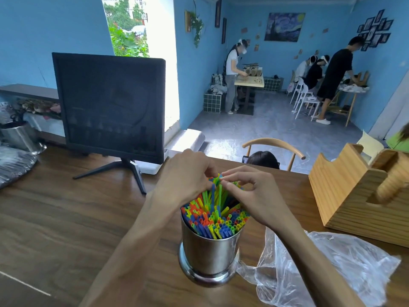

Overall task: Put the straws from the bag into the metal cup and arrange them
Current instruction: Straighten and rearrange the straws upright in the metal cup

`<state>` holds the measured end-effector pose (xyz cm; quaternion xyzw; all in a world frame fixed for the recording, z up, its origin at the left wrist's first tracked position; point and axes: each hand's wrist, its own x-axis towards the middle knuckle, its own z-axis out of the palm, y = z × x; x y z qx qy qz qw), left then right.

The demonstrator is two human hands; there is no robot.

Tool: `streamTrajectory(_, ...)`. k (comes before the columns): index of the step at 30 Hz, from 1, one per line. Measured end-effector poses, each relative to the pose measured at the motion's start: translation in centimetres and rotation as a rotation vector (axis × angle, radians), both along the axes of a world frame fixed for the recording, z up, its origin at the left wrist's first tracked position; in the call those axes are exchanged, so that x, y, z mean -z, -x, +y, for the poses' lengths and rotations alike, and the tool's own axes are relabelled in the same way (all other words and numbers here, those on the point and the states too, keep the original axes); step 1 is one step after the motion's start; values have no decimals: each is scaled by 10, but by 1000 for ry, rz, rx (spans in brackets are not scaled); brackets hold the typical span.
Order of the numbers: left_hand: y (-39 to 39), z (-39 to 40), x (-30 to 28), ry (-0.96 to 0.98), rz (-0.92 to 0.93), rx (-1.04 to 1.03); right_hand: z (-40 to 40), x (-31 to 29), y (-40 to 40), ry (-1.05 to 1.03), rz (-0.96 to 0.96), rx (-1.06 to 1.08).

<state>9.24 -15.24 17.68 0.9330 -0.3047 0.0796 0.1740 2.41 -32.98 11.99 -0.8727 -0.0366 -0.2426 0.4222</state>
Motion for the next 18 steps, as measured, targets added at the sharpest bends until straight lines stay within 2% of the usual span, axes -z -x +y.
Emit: streamTrajectory(18,-8,-6,8,15,-11,90,-5,3,4,-36,12,-38)
